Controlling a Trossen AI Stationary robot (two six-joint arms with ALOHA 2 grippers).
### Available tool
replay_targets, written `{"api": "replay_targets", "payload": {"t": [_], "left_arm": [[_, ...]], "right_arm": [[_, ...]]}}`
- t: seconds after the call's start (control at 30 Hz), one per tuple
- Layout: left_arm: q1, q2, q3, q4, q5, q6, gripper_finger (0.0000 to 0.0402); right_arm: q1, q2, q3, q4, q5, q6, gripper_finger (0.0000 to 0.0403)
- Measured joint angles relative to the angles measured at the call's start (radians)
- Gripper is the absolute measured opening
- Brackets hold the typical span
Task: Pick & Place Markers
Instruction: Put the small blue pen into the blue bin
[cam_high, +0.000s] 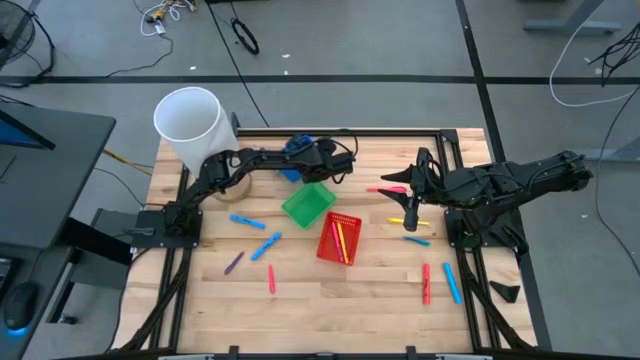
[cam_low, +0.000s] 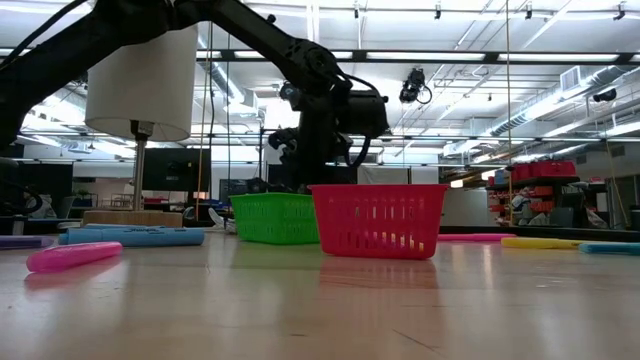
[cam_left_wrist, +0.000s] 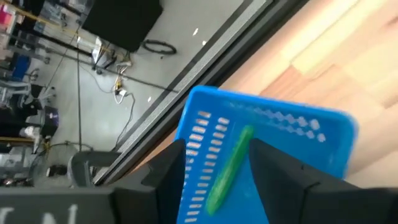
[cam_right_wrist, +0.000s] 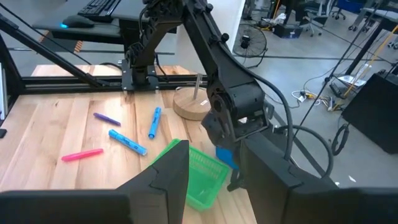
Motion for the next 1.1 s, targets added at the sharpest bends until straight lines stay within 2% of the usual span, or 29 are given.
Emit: {"api": "replay_targets", "payload": {"t": [0.27,0.63,0.8,1.1], "left_arm": [[-0.078,-0.001,0.057,0.109,-0.011,0.136,0.0185],[-0.224,-0.001,0.266,0.12,0.042,0.328,0.0185],[-0.272,-0.001,0.33,0.115,0.243,0.429,0.0185],[-0.323,0.0,0.333,0.1,0.619,0.554,0.0185]], "right_arm": [[0.0,-0.001,0.0,0.0,0.0,-0.004,0.0149],[0.0,-0.001,0.0,0.0,0.0,0.02,0.0149],[0.001,-0.015,0.0,-0.006,-0.05,0.046,0.0149],[0.0,-0.052,-0.001,-0.01,-0.134,0.071,0.0149]]}}
